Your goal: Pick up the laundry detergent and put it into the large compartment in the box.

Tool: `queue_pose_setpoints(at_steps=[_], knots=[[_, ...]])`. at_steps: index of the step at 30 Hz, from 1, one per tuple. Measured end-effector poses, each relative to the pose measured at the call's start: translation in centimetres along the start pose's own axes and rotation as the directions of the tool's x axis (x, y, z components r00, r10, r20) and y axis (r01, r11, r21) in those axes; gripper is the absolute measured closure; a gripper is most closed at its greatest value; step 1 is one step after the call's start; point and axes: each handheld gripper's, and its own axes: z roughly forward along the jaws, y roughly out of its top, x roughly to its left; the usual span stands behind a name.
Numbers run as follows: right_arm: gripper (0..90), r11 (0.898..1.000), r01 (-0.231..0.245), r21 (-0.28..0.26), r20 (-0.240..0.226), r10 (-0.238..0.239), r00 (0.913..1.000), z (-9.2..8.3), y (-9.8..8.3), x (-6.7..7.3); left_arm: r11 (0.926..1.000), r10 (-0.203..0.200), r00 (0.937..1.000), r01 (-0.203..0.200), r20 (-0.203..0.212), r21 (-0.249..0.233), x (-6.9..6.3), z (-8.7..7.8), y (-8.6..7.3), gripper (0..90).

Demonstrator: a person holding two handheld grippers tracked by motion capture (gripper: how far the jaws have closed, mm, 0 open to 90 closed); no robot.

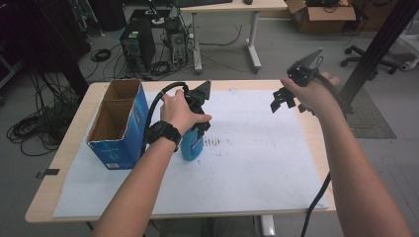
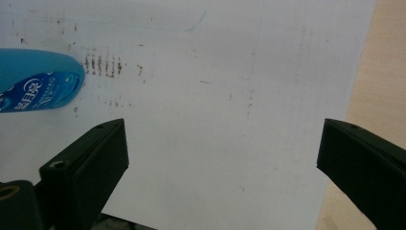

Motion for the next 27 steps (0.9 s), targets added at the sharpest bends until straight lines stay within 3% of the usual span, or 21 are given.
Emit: queue_pose_setpoints(at_steps=[27], knots=[[3.5,1.0,0.007,0.002,-0.002,-0.007,1.0,0.1,-0.11,-0.04,1.0,0.006,0.9999,-0.006,0.01,-0.003,-0.1,-0.32,-0.01,28.1]])
